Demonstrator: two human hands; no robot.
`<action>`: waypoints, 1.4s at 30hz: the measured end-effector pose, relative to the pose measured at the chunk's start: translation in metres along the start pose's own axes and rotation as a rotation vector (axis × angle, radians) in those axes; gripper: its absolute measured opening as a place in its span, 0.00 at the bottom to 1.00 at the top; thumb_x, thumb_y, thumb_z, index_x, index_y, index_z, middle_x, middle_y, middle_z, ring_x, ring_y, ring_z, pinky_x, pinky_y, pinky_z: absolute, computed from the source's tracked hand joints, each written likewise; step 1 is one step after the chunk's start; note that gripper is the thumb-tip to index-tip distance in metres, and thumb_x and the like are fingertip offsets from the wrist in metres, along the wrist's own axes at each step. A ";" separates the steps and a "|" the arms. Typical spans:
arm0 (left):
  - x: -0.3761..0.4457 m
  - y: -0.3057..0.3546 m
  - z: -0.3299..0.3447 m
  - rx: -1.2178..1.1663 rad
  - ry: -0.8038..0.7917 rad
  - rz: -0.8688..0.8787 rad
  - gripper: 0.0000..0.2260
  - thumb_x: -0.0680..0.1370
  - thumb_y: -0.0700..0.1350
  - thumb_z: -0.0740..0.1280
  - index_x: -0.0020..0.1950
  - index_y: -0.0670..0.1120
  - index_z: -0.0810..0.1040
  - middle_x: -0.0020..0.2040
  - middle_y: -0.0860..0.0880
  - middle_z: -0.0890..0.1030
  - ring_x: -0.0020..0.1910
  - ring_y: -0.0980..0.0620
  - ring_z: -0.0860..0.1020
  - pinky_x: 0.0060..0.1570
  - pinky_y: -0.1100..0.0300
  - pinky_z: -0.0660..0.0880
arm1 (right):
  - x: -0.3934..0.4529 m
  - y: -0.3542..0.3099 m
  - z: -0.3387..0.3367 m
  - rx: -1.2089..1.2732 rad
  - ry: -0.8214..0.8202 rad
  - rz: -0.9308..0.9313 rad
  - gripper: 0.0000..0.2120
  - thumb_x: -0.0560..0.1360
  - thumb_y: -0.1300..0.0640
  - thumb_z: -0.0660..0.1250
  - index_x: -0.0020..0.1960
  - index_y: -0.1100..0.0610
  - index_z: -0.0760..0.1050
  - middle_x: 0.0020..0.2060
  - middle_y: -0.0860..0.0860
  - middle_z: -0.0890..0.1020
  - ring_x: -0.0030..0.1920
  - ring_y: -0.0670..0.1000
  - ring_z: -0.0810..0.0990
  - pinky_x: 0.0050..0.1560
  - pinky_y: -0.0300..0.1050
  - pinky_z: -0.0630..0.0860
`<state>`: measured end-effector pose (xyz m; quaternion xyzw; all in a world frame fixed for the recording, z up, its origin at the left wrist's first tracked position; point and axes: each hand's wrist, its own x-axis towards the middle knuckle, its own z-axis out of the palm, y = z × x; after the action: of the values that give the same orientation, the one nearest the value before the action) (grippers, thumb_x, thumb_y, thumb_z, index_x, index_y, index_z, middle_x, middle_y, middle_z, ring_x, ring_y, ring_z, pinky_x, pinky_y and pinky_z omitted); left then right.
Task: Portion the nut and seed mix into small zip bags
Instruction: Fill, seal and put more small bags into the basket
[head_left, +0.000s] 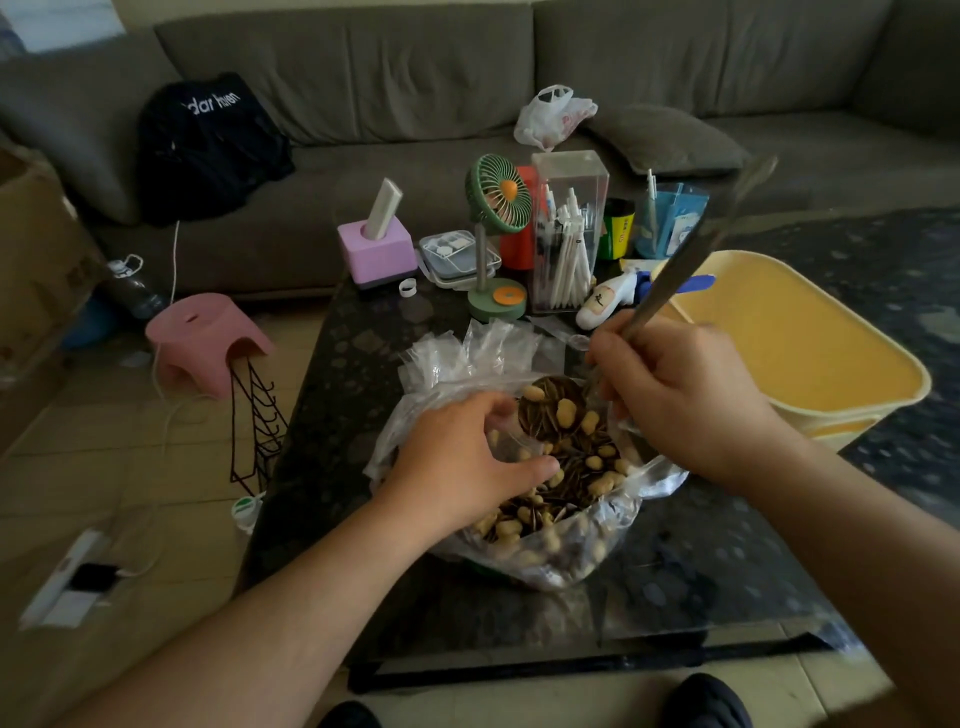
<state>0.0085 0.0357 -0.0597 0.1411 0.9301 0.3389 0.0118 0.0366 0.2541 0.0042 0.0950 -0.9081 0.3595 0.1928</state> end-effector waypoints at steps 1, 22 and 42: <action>0.000 -0.001 0.001 -0.002 -0.008 -0.007 0.33 0.68 0.68 0.79 0.69 0.59 0.77 0.58 0.63 0.81 0.57 0.65 0.78 0.54 0.66 0.75 | -0.001 0.002 0.001 -0.061 0.012 -0.089 0.15 0.85 0.49 0.62 0.45 0.54 0.80 0.29 0.47 0.81 0.32 0.46 0.80 0.35 0.45 0.76; 0.005 -0.002 0.004 -0.039 0.025 -0.085 0.31 0.70 0.65 0.79 0.69 0.55 0.77 0.48 0.65 0.78 0.51 0.64 0.78 0.51 0.63 0.76 | -0.006 0.001 0.011 -0.272 -0.052 -0.448 0.12 0.85 0.51 0.60 0.53 0.56 0.79 0.40 0.47 0.78 0.36 0.52 0.77 0.36 0.50 0.75; 0.003 -0.006 -0.002 -0.079 0.051 -0.070 0.27 0.69 0.64 0.80 0.65 0.56 0.79 0.49 0.64 0.83 0.48 0.69 0.79 0.43 0.72 0.72 | -0.006 0.019 0.009 -0.286 -0.028 -0.078 0.14 0.83 0.50 0.61 0.44 0.55 0.79 0.31 0.46 0.79 0.29 0.45 0.77 0.31 0.43 0.75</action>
<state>0.0033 0.0306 -0.0615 0.0993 0.9203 0.3783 0.0053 0.0334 0.2617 -0.0155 0.1067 -0.9483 0.2174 0.2052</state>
